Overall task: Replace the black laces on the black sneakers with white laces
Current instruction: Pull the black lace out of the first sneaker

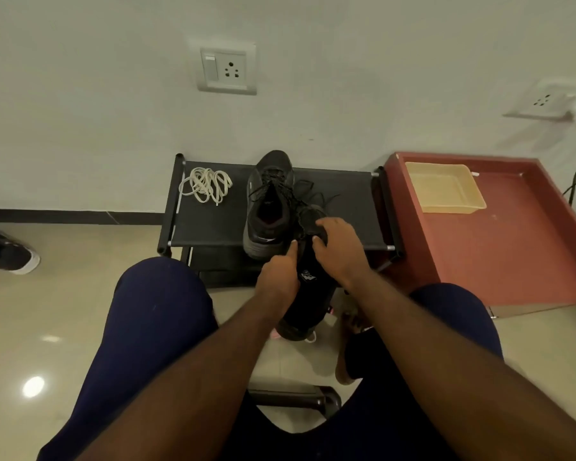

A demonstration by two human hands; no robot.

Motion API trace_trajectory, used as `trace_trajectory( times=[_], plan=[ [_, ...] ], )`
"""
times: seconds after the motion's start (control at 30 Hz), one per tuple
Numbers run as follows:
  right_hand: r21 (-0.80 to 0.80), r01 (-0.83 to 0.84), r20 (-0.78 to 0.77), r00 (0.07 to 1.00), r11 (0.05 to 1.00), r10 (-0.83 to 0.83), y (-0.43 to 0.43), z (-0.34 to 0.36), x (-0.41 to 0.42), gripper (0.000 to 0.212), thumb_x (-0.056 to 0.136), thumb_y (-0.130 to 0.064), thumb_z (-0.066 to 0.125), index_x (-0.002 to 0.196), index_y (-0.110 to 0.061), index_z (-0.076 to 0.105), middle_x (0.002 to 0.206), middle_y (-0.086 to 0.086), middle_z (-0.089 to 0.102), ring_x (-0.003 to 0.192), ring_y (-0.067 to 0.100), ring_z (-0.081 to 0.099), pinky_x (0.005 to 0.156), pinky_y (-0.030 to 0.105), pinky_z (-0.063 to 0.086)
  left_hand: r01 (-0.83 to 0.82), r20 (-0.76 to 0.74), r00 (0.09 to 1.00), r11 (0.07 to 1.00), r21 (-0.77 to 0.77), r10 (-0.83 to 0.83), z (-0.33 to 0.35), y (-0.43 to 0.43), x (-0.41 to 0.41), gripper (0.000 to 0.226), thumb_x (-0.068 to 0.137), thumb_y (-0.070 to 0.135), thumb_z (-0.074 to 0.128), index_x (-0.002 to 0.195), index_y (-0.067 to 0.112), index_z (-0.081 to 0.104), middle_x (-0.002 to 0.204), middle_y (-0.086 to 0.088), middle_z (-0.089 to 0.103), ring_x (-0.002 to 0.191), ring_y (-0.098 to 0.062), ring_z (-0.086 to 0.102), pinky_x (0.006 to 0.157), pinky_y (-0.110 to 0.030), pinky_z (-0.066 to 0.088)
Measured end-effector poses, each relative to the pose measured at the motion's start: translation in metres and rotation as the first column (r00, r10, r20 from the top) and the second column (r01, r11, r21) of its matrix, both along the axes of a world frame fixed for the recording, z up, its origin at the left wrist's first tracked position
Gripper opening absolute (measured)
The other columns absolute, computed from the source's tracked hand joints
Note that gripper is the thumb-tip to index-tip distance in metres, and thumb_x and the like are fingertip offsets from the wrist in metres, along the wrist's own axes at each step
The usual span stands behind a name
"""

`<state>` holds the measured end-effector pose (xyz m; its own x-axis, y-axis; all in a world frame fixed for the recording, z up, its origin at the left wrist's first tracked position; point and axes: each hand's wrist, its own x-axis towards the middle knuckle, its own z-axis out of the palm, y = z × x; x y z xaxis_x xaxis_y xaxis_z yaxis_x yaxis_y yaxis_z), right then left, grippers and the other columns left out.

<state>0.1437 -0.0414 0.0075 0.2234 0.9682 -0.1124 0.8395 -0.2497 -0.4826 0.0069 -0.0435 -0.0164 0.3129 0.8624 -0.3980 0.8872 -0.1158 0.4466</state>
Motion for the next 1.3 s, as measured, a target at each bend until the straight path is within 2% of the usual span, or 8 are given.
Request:
trace_trajectory(
  times=[0.2,0.5,0.7,0.87,1.0,1.1,1.17,1.3],
  plan=[
    [-0.230,-0.227,0.291,0.912,0.947,0.289,0.031,0.001,-0.009,0.032,0.098,-0.014,0.047,0.127,-0.014,0.061,0.128,0.012,0.056,0.120,0.033,0.046,0.095,0.046,0.044,0.019,0.085,0.996,1.000,-0.015,-0.018,0.009,0.002,-0.005,0.071,0.097,0.015,0.044,0.157,0.032,0.010,0.119,-0.021,0.062,0.105,-0.039,0.061,0.085,-0.045,0.050],
    [-0.197,-0.186,0.414,0.874,0.963,0.254,0.045,-0.004,-0.007,0.026,0.098,-0.015,0.045,0.113,-0.012,0.066,0.115,0.014,0.061,0.111,0.034,0.051,0.083,0.042,0.044,0.025,0.135,0.991,0.999,-0.028,-0.021,0.014,0.006,-0.008,0.071,0.095,0.016,0.047,0.157,0.029,0.015,0.123,-0.023,0.060,0.109,-0.041,0.059,0.092,-0.047,0.050],
    [-0.237,-0.369,0.277,0.861,0.899,0.427,0.047,-0.007,-0.006,0.038,0.096,-0.009,0.044,0.128,-0.014,0.064,0.122,0.015,0.056,0.117,0.033,0.047,0.094,0.047,0.046,0.035,0.152,0.988,0.999,-0.011,-0.033,0.009,0.011,-0.009,0.069,0.094,0.015,0.045,0.157,0.023,0.017,0.122,-0.021,0.062,0.106,-0.040,0.061,0.091,-0.049,0.051],
    [-0.243,-0.439,0.293,0.817,0.865,0.497,0.049,-0.005,-0.004,0.035,0.094,-0.005,0.045,0.127,-0.011,0.058,0.120,0.012,0.054,0.115,0.032,0.047,0.092,0.044,0.044,0.050,0.161,0.986,0.999,0.013,-0.051,0.009,0.007,-0.008,0.071,0.093,0.013,0.048,0.156,0.023,0.018,0.121,-0.019,0.062,0.105,-0.039,0.061,0.089,-0.047,0.051],
    [-0.193,-0.405,0.324,0.834,0.894,0.448,0.052,-0.008,-0.003,0.027,0.091,-0.004,0.048,0.117,-0.008,0.057,0.116,0.014,0.057,0.108,0.033,0.052,0.085,0.042,0.043,0.057,0.141,0.988,0.998,0.001,-0.056,0.008,0.006,-0.007,0.074,0.093,0.012,0.051,0.157,0.026,0.016,0.120,-0.020,0.061,0.104,-0.038,0.061,0.088,-0.046,0.051],
    [-0.099,-0.182,0.197,0.960,0.978,0.198,0.053,-0.014,-0.004,0.023,0.091,-0.004,0.048,0.110,-0.005,0.060,0.116,0.016,0.057,0.106,0.034,0.054,0.086,0.040,0.042,0.075,0.107,0.991,0.997,0.004,-0.075,0.010,0.009,-0.006,0.075,0.093,0.009,0.051,0.157,0.024,0.016,0.123,-0.019,0.059,0.107,-0.037,0.060,0.090,-0.045,0.049],
    [-0.059,-0.040,0.131,0.990,0.997,0.048,0.053,-0.017,-0.005,0.022,0.092,-0.007,0.049,0.107,-0.007,0.065,0.117,0.015,0.056,0.105,0.033,0.056,0.087,0.038,0.044,0.081,0.088,0.993,0.997,-0.004,-0.080,0.011,0.010,-0.006,0.076,0.092,0.007,0.051,0.157,0.025,0.015,0.124,-0.020,0.058,0.109,-0.037,0.059,0.090,-0.044,0.048],
    [-0.140,-0.186,0.205,0.956,0.973,0.212,0.053,-0.016,-0.008,0.022,0.092,-0.010,0.050,0.109,-0.007,0.064,0.118,0.015,0.053,0.106,0.033,0.054,0.087,0.039,0.045,0.056,0.136,0.989,0.998,-0.005,-0.054,0.010,0.008,-0.006,0.070,0.093,0.012,0.050,0.155,0.028,0.020,0.118,-0.018,0.061,0.103,-0.037,0.061,0.085,-0.044,0.050]
  ],
)
